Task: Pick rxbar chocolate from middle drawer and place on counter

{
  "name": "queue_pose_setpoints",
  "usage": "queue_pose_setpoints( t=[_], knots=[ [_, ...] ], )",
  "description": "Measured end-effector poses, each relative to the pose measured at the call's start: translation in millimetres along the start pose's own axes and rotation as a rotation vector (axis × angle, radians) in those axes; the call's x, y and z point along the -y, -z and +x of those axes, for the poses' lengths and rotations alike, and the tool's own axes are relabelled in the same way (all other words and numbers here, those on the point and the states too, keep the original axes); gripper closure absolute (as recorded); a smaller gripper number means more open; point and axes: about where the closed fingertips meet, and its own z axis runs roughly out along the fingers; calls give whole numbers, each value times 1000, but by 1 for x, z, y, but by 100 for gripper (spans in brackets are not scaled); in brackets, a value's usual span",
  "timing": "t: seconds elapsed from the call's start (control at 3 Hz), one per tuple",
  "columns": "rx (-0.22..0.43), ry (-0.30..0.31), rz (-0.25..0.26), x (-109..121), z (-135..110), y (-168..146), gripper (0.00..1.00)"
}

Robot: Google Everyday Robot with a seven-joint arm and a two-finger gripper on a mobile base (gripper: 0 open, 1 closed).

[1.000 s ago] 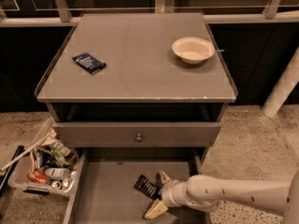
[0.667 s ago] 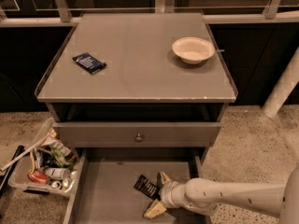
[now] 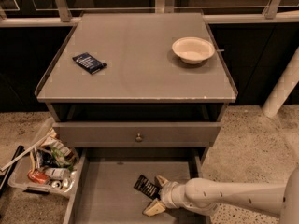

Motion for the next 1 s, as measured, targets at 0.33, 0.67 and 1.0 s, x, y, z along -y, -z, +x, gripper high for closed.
queue_pose_setpoints(
  t=[0.33, 0.67, 1.0],
  knots=[
    [0, 0, 0, 0, 0, 0, 42],
    [0, 0, 0, 0, 0, 0, 65],
    [0, 0, 0, 0, 0, 0, 89]
  ],
)
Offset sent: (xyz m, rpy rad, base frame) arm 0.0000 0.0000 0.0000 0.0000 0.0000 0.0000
